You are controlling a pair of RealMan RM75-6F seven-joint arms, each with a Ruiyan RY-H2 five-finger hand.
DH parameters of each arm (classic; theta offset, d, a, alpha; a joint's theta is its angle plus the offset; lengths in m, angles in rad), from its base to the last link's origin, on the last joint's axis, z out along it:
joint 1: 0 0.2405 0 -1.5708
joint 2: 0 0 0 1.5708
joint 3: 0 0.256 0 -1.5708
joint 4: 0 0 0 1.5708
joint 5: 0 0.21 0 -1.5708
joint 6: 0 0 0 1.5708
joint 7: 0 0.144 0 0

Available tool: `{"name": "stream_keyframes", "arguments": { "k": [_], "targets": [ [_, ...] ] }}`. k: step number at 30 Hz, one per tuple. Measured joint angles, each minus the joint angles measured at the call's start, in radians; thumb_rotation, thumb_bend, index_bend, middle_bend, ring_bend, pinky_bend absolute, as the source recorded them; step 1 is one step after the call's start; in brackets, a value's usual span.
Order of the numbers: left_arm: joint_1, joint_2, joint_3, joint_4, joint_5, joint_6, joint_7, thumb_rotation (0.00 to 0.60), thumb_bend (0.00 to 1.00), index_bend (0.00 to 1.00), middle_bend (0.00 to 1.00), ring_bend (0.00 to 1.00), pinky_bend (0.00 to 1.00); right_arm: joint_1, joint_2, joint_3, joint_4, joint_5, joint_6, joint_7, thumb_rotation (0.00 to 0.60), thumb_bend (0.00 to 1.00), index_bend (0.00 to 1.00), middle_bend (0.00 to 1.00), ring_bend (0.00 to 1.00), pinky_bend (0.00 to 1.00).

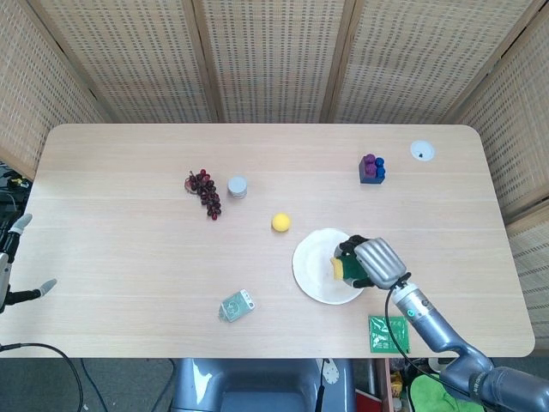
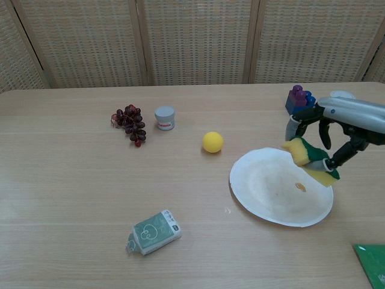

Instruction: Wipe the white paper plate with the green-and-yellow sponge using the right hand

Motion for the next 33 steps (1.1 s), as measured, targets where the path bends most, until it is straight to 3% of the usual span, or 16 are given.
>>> {"name": "stream_keyframes", "arguments": {
  "k": [5,14,33],
  "targets": [
    [-0.004,-0.001,-0.003,0.004,-0.012,-0.007,0.006,0.6,0.0,0.0,0.0,0.0,0.0,0.053,-0.062,0.023,0.038,0.064,-0.101,0.029,0.6,0.26,0.44,0.49,0.32,0.56],
    [-0.009,0.0,-0.003,0.007,-0.02,-0.018,0.006,0.6,0.0,0.0,0.0,0.0,0.0,0.083,-0.158,0.036,0.15,0.083,-0.111,0.045,0.6,0.26,0.44,0.49,0.32,0.56],
    [-0.012,0.006,0.002,0.001,-0.021,-0.027,-0.002,0.6,0.0,0.0,0.0,0.0,0.0,0.063,-0.202,-0.01,0.288,0.101,-0.141,0.12,0.6,0.28,0.45,0.5,0.32,0.56]
  ]
}}
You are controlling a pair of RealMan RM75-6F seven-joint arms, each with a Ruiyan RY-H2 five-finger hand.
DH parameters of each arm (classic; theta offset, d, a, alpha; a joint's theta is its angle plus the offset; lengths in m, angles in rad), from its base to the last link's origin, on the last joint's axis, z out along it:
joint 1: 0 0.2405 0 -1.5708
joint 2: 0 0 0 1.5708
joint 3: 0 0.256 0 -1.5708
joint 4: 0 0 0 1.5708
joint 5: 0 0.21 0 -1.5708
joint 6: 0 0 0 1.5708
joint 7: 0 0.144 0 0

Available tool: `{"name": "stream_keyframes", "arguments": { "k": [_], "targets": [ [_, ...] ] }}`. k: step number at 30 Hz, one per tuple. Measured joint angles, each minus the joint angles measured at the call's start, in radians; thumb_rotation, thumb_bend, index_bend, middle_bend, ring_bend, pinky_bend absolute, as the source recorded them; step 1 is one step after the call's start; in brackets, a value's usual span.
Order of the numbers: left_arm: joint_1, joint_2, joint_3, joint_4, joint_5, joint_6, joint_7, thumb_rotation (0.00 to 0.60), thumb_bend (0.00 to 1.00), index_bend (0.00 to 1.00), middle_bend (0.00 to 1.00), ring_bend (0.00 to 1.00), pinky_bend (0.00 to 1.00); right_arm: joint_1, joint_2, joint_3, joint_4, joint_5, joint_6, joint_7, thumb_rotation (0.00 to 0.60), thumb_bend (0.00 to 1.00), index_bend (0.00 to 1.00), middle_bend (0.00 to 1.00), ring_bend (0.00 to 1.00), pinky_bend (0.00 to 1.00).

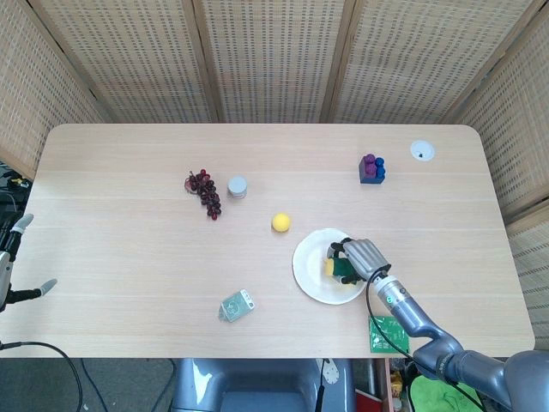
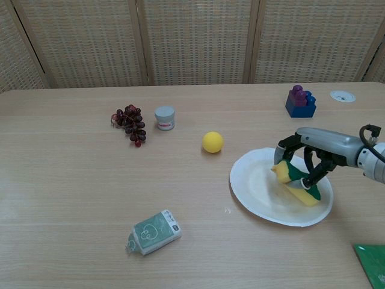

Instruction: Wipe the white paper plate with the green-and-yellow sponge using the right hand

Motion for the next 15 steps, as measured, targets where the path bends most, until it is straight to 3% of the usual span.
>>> {"name": "stream_keyframes", "arguments": {
  "k": [15],
  "targets": [
    [0.002,0.001,0.003,-0.002,0.007,0.005,-0.007,0.6,0.0,0.0,0.0,0.0,0.0,-0.007,-0.077,-0.028,0.116,-0.031,0.013,0.044,0.6,0.31,0.46,0.51,0.33,0.56]
  ]
}}
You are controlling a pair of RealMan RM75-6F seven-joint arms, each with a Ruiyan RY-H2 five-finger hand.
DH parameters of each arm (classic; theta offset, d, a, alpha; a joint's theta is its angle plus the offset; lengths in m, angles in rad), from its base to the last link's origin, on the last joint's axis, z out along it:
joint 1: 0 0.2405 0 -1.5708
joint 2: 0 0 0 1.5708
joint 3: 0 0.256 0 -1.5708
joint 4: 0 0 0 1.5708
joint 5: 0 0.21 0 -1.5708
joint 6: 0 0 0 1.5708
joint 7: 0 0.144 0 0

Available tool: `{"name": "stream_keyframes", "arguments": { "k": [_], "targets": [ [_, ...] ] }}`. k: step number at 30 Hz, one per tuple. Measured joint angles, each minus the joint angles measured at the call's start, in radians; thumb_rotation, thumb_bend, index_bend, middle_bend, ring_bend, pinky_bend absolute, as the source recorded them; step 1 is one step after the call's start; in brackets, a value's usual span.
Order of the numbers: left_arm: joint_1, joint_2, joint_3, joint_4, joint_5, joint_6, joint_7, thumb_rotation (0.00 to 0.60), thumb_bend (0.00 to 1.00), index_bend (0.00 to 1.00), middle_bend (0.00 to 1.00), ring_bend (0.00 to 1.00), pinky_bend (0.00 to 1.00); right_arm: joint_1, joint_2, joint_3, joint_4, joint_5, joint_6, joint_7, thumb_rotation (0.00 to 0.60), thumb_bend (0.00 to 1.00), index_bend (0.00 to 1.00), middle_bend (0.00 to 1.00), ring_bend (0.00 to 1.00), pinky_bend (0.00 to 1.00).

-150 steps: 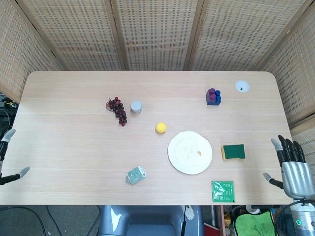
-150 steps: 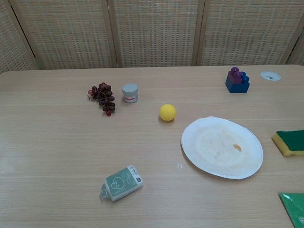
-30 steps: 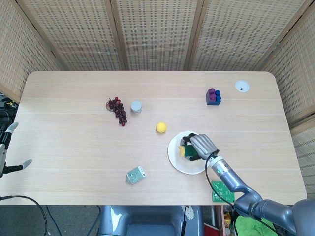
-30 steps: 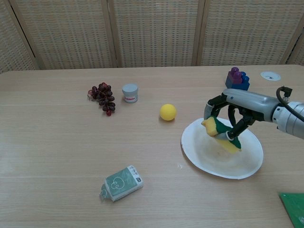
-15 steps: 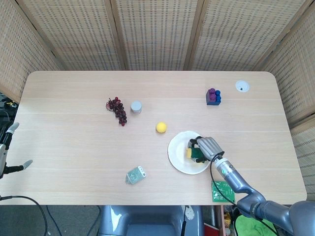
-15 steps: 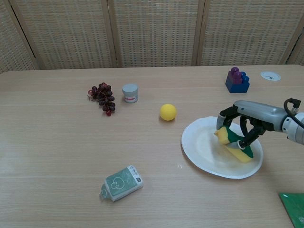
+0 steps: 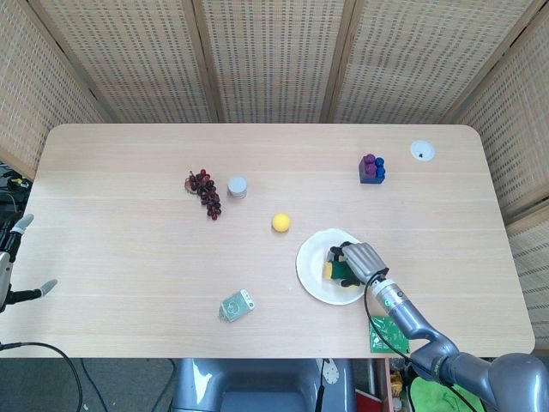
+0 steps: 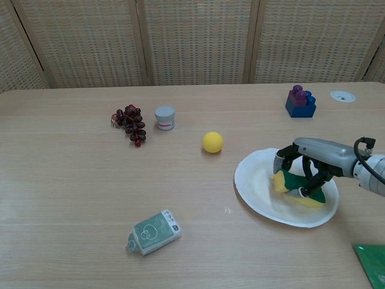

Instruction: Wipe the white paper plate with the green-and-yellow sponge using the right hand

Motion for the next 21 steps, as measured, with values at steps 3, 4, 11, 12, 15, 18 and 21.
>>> {"name": "stream_keyframes", "arguments": {
  "k": [3,4,11,12,15,18,21],
  "targets": [
    [0.0,0.002,0.0,0.0,0.0,-0.001,-0.004,0.6,0.0,0.0,0.0,0.0,0.0,0.0,-0.002,-0.001,0.002,-0.007,0.011,0.0,0.6,0.31,0.46,0.51,0.33,0.56],
    [0.001,0.003,0.0,0.0,0.001,0.0,-0.006,0.6,0.0,0.0,0.0,0.0,0.0,0.0,0.0,0.0,-0.001,-0.01,0.017,0.0,0.6,0.31,0.46,0.51,0.33,0.56],
    [0.002,0.007,0.001,0.0,0.003,-0.001,-0.017,0.6,0.0,0.0,0.0,0.0,0.0,0.003,0.03,0.018,-0.066,-0.033,0.087,-0.019,0.6,0.31,0.46,0.51,0.33,0.56],
    [0.001,0.007,0.001,0.001,0.002,-0.003,-0.018,0.6,0.0,0.0,0.0,0.0,0.0,0.006,0.033,0.022,-0.074,-0.032,0.088,-0.026,0.6,0.31,0.46,0.51,0.33,0.56],
    [0.001,0.007,0.002,0.0,0.002,-0.005,-0.019,0.6,0.0,0.0,0.0,0.0,0.0,0.014,0.031,0.035,-0.084,-0.019,0.076,-0.057,0.6,0.31,0.46,0.51,0.33,0.56],
    [0.002,0.008,0.003,-0.002,0.005,0.0,-0.018,0.6,0.0,0.0,0.0,0.0,0.0,0.022,0.014,0.044,-0.073,0.004,0.05,-0.076,0.6,0.31,0.46,0.51,0.33,0.56],
    [0.004,0.008,0.002,-0.001,0.006,0.003,-0.021,0.6,0.0,0.0,0.0,0.0,0.0,0.026,-0.006,0.046,-0.051,0.013,0.035,-0.082,0.6,0.31,0.46,0.51,0.33,0.56]
  ]
}}
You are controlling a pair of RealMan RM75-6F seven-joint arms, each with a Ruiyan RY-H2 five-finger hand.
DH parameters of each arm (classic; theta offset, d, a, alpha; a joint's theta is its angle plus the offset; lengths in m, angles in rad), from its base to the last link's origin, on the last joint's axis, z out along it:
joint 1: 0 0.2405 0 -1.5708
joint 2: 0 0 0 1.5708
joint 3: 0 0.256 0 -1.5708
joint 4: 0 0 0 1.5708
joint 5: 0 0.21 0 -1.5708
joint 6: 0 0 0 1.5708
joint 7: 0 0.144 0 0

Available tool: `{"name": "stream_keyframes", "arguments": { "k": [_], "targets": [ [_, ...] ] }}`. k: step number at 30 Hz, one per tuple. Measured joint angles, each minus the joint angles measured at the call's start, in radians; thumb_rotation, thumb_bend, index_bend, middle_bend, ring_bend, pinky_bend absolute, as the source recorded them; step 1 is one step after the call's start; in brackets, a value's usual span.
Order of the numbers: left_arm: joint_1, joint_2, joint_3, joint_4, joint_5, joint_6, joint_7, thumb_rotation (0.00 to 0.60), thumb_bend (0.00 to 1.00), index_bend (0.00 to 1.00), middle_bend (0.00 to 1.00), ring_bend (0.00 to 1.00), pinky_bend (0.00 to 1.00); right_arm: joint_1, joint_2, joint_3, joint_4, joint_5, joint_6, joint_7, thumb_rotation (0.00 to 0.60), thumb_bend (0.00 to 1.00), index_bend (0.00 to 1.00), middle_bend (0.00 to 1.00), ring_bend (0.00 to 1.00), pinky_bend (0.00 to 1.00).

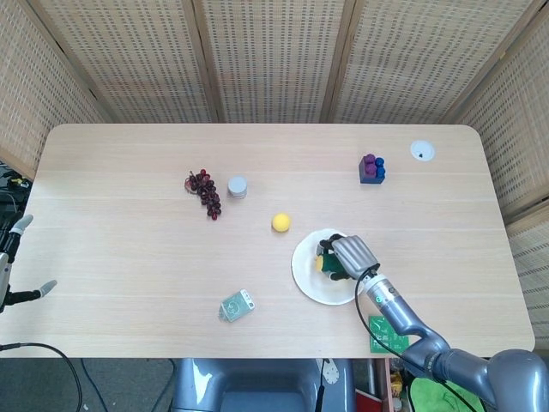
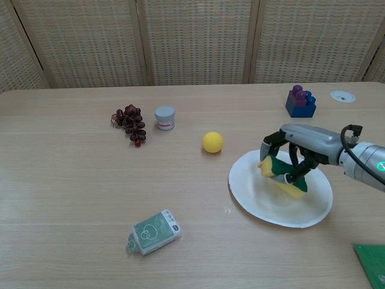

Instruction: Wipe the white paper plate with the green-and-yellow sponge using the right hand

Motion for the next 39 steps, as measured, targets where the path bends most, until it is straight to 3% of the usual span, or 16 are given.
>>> {"name": "stream_keyframes", "arguments": {
  "k": [13,29,39],
  "targets": [
    [0.0,0.003,-0.002,0.004,0.0,0.001,-0.013,0.6,0.0,0.0,0.0,0.0,0.0,-0.001,-0.049,-0.011,0.088,0.016,-0.044,0.079,0.6,0.32,0.47,0.53,0.33,0.56],
    [0.003,-0.006,0.002,0.001,0.009,0.011,0.008,0.6,0.0,0.0,0.0,0.0,0.0,-0.013,-0.084,-0.052,0.199,-0.037,-0.017,0.249,0.6,0.35,0.48,0.53,0.33,0.56],
    [0.004,-0.003,0.004,-0.002,0.014,0.012,0.004,0.6,0.0,0.0,0.0,0.0,0.0,-0.018,-0.094,-0.061,0.227,-0.055,0.012,0.278,0.6,0.35,0.48,0.53,0.33,0.56]
  ]
}}
